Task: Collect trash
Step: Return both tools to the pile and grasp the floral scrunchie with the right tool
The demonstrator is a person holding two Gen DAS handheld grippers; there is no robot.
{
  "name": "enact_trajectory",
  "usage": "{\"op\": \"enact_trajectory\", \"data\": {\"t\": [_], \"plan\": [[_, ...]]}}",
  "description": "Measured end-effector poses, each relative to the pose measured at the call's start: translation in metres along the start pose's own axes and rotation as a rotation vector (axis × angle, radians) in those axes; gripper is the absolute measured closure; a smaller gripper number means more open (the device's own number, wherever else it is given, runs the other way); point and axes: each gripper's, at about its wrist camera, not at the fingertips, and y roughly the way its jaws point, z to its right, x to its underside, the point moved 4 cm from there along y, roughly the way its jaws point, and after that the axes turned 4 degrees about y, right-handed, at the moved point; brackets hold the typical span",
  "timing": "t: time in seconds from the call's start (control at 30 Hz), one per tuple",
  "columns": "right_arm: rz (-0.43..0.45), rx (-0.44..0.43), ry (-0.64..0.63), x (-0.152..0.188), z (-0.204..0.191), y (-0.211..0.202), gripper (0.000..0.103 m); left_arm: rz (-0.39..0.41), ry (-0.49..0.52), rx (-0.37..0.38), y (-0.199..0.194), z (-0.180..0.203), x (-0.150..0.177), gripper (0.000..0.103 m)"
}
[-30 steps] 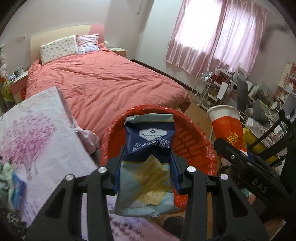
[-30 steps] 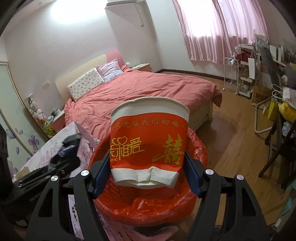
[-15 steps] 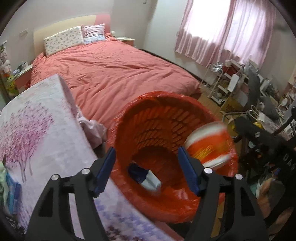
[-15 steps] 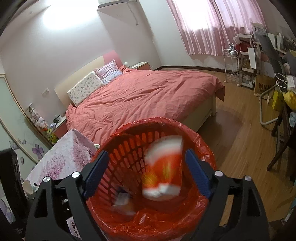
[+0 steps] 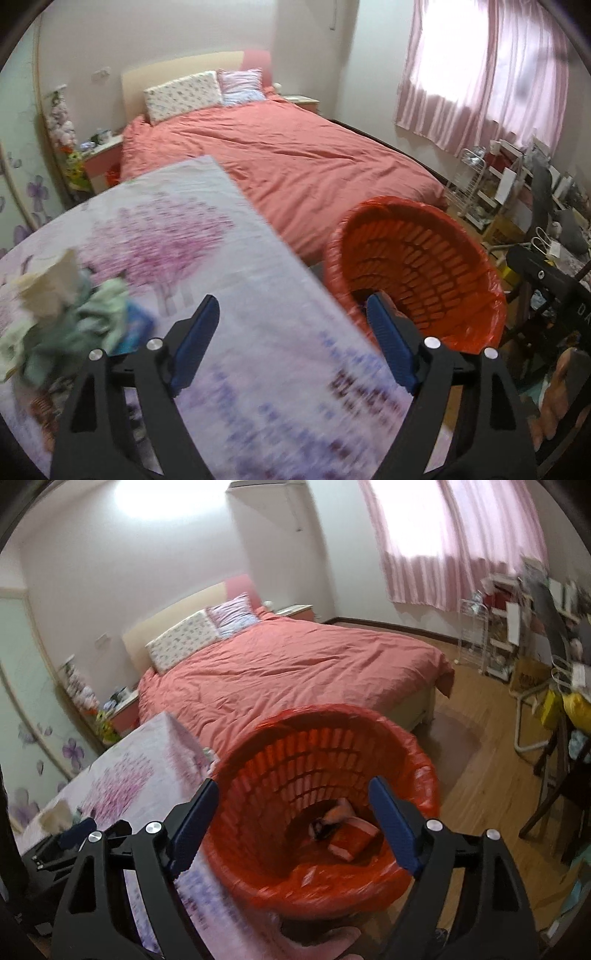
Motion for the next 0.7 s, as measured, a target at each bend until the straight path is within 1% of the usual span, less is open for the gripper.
{"op": "enact_trajectory", "data": {"t": [0.1,0.3,0.4,0.53,0.57,0.7], "plan": [[-0.015,-0.036,-0.064,0.011,-0.028,-0.006,0.023,0.014,-0.027,-0.032,-0.023,-0.022,0.014,0.022],[-0.081,-0.129,-0.158,0.040,-0.085,-0.010,0.029,0.024,-0.131,-0.107,-0.065,-0.087,0.045,0.023],[-0.114,-0.172,-0.208,0.060,-0.117,-0.009,0.032,0.038,-0.185,-0.161,-0.088,-0.125,0.063,0.023],[-0.156,-0.236,-0.266,0.083,-0.156,-0.006,0.036,0.056,-0.251,-0.254,-0.116,-0.177,0.089,0.023],[-0.169,-0.251,-0.278,0.088,-0.164,-0.004,0.038,0.055,-0.270,-0.273,-0.121,-0.190,0.095,0.023],[-0.215,-0.285,-0.312,0.111,-0.193,0.003,0.042,0.039,-0.339,-0.322,-0.135,-0.231,0.119,0.023]]}}
